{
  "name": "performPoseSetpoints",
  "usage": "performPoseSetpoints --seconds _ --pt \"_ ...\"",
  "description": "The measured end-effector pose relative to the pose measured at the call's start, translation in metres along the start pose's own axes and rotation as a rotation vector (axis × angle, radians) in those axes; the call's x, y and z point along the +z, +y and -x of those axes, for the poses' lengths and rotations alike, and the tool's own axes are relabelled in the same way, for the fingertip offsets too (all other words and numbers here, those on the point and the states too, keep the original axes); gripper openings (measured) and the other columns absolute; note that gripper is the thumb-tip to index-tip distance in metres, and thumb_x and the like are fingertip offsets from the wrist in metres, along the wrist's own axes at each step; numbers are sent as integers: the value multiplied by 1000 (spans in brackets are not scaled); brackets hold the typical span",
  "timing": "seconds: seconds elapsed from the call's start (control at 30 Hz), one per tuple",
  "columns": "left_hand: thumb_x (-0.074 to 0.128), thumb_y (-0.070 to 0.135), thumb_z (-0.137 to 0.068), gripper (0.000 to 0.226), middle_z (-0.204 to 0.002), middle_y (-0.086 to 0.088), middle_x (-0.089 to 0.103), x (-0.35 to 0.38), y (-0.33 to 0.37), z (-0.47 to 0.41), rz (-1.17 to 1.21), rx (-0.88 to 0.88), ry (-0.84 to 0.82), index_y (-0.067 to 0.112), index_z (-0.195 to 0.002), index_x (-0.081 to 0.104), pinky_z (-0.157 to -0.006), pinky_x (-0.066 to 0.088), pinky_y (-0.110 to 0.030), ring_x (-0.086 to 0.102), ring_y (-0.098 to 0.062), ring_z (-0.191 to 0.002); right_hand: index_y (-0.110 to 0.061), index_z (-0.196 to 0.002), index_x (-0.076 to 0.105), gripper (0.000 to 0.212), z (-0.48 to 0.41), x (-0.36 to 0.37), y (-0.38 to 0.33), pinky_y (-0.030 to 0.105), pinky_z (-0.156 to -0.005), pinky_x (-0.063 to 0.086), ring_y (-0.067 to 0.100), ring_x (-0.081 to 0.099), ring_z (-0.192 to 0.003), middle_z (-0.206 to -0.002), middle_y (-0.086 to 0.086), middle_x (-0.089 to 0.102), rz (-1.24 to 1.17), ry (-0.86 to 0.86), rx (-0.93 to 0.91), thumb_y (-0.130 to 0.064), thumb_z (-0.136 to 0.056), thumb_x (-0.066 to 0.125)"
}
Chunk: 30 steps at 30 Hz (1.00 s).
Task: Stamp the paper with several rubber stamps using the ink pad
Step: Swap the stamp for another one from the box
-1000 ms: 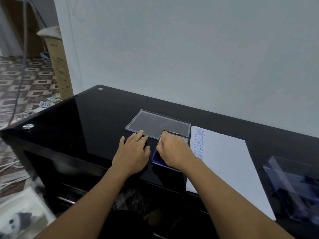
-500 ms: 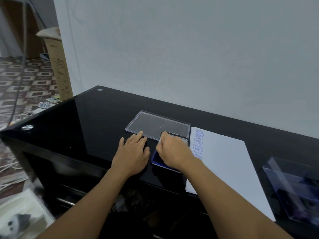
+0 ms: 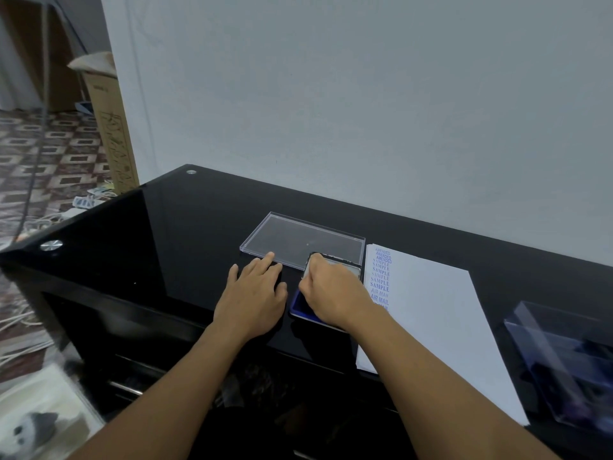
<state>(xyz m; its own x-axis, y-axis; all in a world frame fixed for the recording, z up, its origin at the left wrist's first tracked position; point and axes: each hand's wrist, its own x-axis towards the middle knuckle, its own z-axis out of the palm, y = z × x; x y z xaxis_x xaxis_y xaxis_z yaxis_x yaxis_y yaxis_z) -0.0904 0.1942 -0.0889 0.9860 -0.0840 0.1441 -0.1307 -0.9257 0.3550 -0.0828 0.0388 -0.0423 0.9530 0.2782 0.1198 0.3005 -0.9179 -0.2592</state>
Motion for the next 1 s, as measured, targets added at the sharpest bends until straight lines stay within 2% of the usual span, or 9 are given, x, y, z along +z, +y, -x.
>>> performPoseSetpoints --seconds 0.1,0.37,0.77,0.9,1.0 --pt "32 36 -105 49 -166 2 16 0 0 0 4 2 -1 20 -152 36 -123 8 -50 15 -14 -152 -13 -91 40 17 1 0 -1 38 -63 41 31 55 -74 -81 12 60 -8 3 4 -26 -100 43" --pt "31 35 -106 49 -167 2 15 -1 1 1 -14 5 -4 19 -152 35 -123 9 -50 15 -14 -152 -13 -90 37 15 3 2 0 36 -59 36 28 49 -68 -71 6 49 9 20 -21 -24 -100 43" --pt "31 35 -106 49 -167 2 15 -3 2 1 -7 5 -9 19 -152 35 -123 8 -50 15 -15 -153 -14 -93 38 13 2 1 -1 38 -61 40 30 53 -71 -74 9 55 -39 -4 -4 -24 -100 42" --pt "31 35 -106 50 -167 1 16 -2 1 1 -11 7 -6 19 -152 35 -123 8 -51 15 -15 -153 -15 -92 36 14 3 -1 -2 36 -62 37 28 49 -69 -67 2 46 -39 -7 -16 -24 -101 42" --pt "32 35 -106 50 -167 2 16 -2 2 1 -10 7 -1 19 -153 35 -123 9 -50 15 -15 -153 -15 -92 36 14 4 -2 -1 38 -64 39 30 51 -71 -72 7 52 -78 -22 -4 -24 -101 40"
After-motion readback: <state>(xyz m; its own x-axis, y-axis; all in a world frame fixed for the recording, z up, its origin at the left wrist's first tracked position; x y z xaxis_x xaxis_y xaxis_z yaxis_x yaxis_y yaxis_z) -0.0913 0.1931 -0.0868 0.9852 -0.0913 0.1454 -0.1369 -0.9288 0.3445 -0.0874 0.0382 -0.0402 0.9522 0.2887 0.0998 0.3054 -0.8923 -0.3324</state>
